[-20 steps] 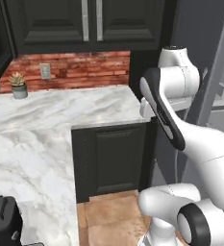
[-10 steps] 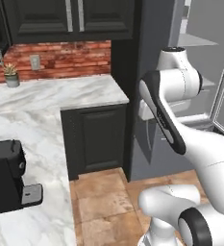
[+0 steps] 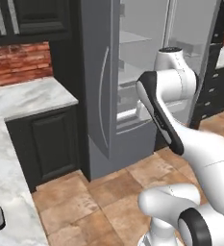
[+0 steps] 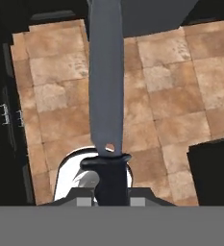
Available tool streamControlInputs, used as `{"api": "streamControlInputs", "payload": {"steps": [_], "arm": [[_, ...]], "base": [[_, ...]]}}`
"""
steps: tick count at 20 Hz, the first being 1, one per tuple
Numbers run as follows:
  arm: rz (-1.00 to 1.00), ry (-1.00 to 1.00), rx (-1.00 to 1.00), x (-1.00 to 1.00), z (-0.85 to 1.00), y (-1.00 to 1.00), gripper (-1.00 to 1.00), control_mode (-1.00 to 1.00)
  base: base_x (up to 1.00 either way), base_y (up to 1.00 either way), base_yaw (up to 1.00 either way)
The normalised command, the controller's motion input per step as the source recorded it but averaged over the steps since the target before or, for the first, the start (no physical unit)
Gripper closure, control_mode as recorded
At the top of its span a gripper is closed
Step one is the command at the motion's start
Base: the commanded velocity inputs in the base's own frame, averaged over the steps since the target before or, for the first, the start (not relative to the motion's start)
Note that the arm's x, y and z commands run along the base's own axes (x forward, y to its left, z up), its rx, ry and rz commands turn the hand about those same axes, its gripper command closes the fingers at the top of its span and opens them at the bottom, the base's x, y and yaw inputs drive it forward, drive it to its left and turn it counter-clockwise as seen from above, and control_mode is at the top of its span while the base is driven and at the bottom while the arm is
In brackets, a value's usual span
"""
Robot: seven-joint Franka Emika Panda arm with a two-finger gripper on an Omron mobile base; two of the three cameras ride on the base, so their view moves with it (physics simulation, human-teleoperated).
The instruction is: Retrieve the butter from the fridge and place it on a plate on the dining table. Then retrieve the butter knife by the fridge and place it near the plate.
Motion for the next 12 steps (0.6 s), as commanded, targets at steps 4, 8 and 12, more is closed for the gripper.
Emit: {"api": "streamControlInputs", "payload": {"steps": [4, 8, 12], "arm": [[0.00, 0.00, 0.00, 0.00, 0.00, 0.00, 1.00, 1.00], [0.00, 0.00, 0.00, 0.00, 0.00, 0.00, 1.00, 1.00], [0.00, 0.00, 0.00, 0.00, 0.00, 0.00, 1.00, 1.00]], "base": [[-0.41, -0.41, -0.55], [-0.40, -0.44, -0.55], [-0.44, -0.48, -0.55]]}}
